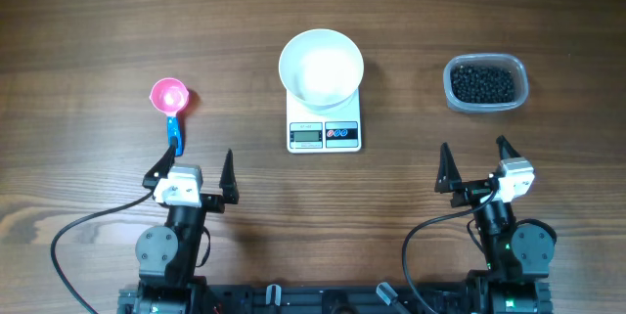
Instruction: Scoop item into bowl and weigh 150g on scale
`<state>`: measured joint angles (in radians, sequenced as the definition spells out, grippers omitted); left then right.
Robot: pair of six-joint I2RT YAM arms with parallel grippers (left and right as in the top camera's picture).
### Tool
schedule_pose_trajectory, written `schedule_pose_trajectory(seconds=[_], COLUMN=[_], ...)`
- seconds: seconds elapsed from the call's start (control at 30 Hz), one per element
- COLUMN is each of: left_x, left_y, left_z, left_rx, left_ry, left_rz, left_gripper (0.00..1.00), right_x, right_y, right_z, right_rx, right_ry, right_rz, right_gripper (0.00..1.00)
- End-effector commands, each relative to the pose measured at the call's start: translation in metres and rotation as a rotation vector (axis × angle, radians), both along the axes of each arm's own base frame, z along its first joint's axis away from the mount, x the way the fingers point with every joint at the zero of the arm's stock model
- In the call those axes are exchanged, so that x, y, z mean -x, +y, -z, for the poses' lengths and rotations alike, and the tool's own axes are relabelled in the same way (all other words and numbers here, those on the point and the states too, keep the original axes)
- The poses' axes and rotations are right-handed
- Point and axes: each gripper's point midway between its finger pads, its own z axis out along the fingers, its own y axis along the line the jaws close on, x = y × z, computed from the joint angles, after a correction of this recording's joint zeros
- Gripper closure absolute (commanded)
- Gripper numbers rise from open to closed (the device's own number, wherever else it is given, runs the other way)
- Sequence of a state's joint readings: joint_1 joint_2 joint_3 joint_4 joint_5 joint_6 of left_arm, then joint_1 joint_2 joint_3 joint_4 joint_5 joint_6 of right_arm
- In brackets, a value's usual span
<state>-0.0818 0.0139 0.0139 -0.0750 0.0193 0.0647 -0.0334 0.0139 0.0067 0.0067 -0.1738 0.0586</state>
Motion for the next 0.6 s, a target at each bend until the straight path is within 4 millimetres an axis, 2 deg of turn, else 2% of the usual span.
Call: schedule_pose_trajectory(seconds=[0.0,0.17,0.27,0.43,0.57], left_x=[0.000,0.000,0.000,0.002,0.004], left_y=[0.004,0.004,-0.004,-0.016,-0.025], left_z=[0.002,0.002,0.002,-0.018,-0.031], left_rx=[0.013,0.013,0.042,0.152,0.246], left_ry=[-0.001,0.002,0.002,-0.053,-0.018], left_rz=[-0.021,-0.021,0.024,0.092,0.138], left_gripper=[0.00,0.00,0.00,0.00,0.00], right_x=[-0.001,-0.001,-0.001,-0.001,-0.001], right_y=[-0.003,-0.003,-0.003,-0.003,-0.003], right_z=[0.000,0.000,0.000,0.000,0.000], right_rx=[-0.001,-0.001,-0.001,-0.001,-0.001], right_ry=[0.000,0.000,0.000,0.000,0.000], right_rz=[0.017,0.017,0.017,0.017,0.017], right_gripper=[0.00,0.00,0.00,0.00,0.00])
